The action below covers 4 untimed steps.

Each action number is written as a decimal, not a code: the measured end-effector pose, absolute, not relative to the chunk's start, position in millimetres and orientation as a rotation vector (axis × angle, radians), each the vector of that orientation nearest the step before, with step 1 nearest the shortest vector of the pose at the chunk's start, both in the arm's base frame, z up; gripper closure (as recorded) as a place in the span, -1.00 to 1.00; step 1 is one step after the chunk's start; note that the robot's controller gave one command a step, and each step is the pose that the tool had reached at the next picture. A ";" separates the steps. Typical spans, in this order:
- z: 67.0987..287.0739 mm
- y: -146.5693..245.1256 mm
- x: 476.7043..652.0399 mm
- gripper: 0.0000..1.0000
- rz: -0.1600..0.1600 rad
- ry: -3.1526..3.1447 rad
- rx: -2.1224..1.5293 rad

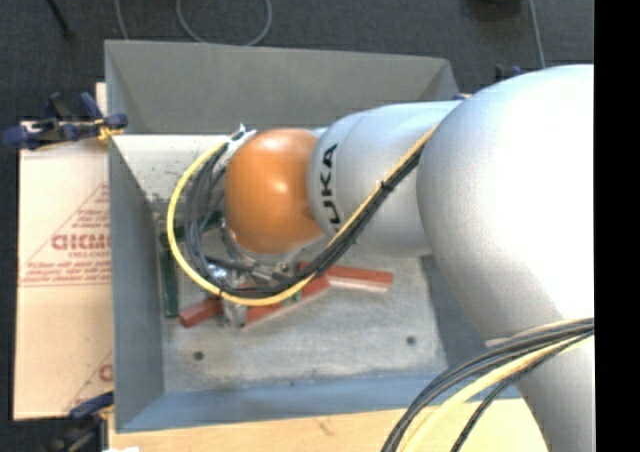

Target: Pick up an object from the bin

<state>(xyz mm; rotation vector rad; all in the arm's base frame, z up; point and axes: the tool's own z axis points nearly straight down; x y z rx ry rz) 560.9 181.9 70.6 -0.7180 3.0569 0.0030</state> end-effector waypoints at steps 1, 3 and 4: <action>232.9 177.0 557.2 1.00 0.000 3.029 -0.784; 227.9 177.0 555.5 1.00 0.002 3.040 -0.780; 227.8 177.0 555.5 -1.00 0.002 3.040 -0.779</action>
Offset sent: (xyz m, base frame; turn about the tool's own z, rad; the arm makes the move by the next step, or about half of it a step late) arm -0.0066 -0.0046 0.1564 -0.0480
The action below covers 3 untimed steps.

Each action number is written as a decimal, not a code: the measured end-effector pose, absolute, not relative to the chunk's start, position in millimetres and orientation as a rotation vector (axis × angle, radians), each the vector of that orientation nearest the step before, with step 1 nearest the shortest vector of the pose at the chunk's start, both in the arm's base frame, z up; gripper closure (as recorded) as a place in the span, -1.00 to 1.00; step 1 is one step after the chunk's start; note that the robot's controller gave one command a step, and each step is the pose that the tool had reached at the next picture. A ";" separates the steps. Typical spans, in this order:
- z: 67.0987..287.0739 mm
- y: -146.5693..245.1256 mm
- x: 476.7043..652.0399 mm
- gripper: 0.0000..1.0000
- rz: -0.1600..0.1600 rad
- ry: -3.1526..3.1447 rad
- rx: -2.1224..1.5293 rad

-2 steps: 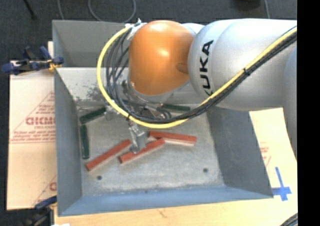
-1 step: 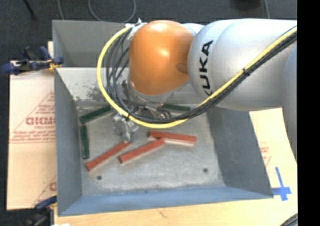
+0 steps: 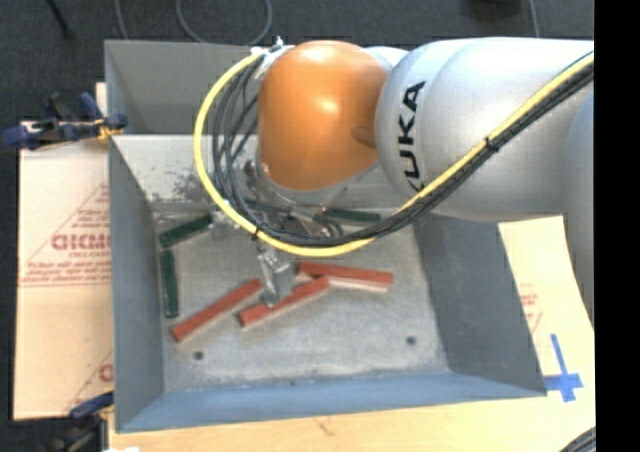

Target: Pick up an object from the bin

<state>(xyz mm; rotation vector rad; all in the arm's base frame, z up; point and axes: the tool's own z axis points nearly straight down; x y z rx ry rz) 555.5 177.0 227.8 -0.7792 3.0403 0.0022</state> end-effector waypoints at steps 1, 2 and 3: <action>68.0 69.3 505.6 -1.00 0.003 3.023 -0.838; 104.2 110.6 539.4 -1.00 0.003 3.052 -0.708; 70.0 101.1 562.6 -1.00 0.004 3.071 -0.627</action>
Offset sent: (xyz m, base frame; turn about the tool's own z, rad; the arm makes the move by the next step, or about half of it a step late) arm -0.0503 -0.1057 -0.1578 -0.0437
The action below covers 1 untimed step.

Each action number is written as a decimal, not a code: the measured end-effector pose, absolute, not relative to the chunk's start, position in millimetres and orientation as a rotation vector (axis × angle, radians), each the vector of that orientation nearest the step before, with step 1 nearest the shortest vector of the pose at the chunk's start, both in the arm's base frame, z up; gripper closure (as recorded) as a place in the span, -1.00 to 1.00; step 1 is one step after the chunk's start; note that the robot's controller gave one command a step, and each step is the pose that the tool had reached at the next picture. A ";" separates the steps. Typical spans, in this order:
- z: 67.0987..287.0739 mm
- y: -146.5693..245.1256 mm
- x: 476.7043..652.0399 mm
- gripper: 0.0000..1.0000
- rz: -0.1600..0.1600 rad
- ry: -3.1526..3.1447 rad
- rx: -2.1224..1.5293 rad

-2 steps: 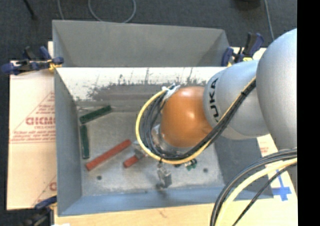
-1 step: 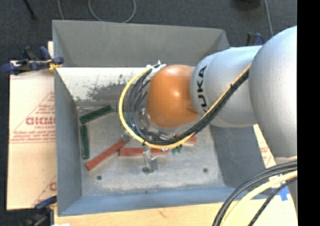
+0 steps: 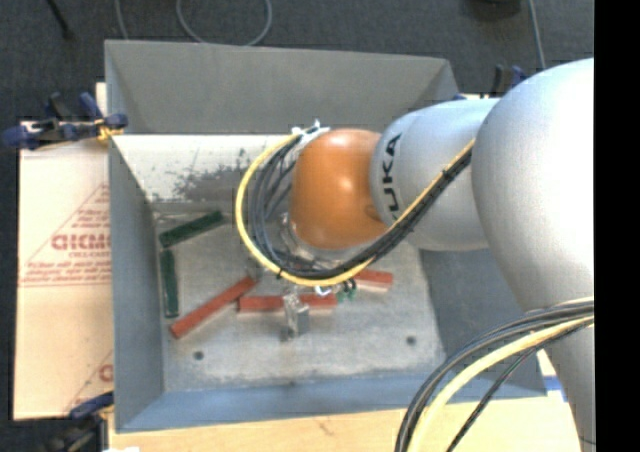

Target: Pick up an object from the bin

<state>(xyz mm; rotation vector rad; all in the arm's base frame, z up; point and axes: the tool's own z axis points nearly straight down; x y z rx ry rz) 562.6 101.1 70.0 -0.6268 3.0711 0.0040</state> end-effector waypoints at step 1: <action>75.0 101.1 564.9 1.00 0.002 3.065 -0.621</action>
Offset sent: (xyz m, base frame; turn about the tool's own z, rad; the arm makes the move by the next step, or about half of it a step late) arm 0.0000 0.0000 0.0000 0.0000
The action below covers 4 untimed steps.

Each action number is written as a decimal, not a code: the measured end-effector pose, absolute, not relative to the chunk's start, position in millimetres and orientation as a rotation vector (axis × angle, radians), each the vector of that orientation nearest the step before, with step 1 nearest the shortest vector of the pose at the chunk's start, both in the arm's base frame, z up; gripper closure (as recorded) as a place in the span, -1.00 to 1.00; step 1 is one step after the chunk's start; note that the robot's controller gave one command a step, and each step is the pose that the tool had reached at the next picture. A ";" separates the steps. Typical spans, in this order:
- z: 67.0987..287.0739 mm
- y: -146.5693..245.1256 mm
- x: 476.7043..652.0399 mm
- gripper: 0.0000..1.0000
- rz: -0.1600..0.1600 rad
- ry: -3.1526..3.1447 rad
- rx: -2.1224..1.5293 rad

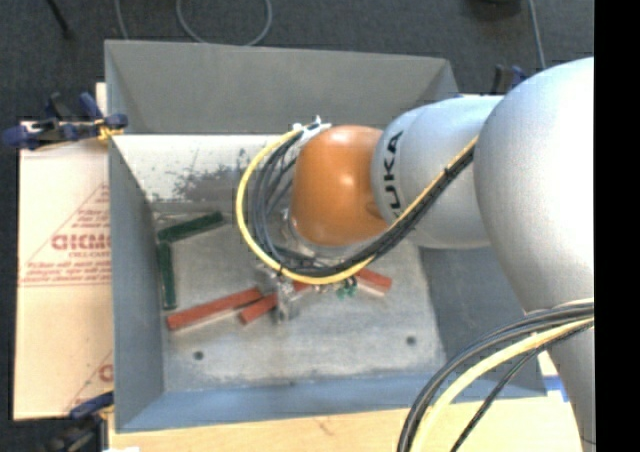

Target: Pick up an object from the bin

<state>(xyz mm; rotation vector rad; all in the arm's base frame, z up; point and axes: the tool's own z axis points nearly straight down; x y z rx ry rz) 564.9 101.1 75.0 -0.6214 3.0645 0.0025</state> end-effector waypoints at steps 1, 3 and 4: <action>212.7 75.8 571.1 1.00 -0.003 3.077 -0.562; 93.4 -6.4 571.8 -1.00 -0.002 3.082 -0.626; 73.5 -21.9 640.5 -1.00 -0.005 2.923 -1.128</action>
Offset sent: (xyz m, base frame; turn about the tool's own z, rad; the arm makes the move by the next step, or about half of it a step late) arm 0.0030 -0.0237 0.1320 0.0343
